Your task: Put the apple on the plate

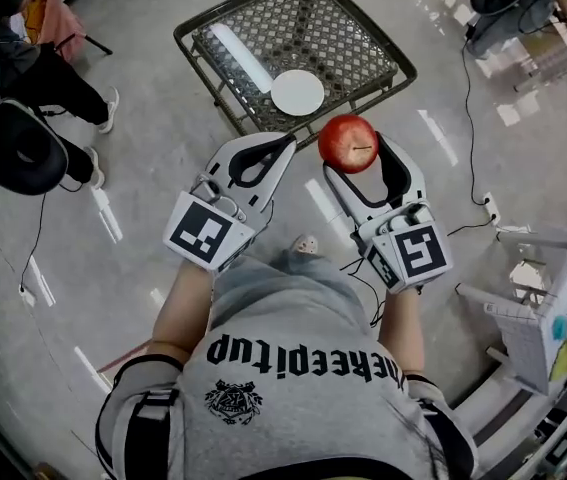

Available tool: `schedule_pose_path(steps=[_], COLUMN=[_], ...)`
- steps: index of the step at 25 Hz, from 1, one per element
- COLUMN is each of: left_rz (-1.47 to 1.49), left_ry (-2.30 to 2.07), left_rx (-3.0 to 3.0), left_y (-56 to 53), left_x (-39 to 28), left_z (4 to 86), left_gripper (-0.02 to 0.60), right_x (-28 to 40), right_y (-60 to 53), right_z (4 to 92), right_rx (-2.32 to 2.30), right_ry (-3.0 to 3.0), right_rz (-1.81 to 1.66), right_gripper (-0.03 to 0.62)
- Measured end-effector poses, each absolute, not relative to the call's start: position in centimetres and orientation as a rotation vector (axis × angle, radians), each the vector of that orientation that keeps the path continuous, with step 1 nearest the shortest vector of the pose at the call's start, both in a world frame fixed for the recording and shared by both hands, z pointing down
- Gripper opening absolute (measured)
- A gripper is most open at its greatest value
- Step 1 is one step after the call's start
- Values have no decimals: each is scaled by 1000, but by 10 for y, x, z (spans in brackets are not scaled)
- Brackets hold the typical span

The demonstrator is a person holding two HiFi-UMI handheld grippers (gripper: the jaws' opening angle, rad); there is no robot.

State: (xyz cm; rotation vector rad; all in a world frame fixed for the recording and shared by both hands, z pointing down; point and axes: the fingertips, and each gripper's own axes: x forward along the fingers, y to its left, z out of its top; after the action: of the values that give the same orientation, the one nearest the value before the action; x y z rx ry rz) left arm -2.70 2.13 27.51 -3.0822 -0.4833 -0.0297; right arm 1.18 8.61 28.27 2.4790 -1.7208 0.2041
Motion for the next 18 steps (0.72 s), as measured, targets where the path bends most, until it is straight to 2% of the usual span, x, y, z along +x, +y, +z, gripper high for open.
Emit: schedule_pose_path(steps=[10,18], left_rz=[-11,-145], left_ry=[-356,-291], left_rx=[-3085,-3122], left_y=[41,25], left_x=[-9,-4], left_z=[270,289], left_gripper=[23,23], right_x=[40,51], right_y=[105,87], right_z=[283,302], right_rx=[2420,2408], right_ry=[-1828,-1882], right_rz=[216,275], right_gripper=[362,362])
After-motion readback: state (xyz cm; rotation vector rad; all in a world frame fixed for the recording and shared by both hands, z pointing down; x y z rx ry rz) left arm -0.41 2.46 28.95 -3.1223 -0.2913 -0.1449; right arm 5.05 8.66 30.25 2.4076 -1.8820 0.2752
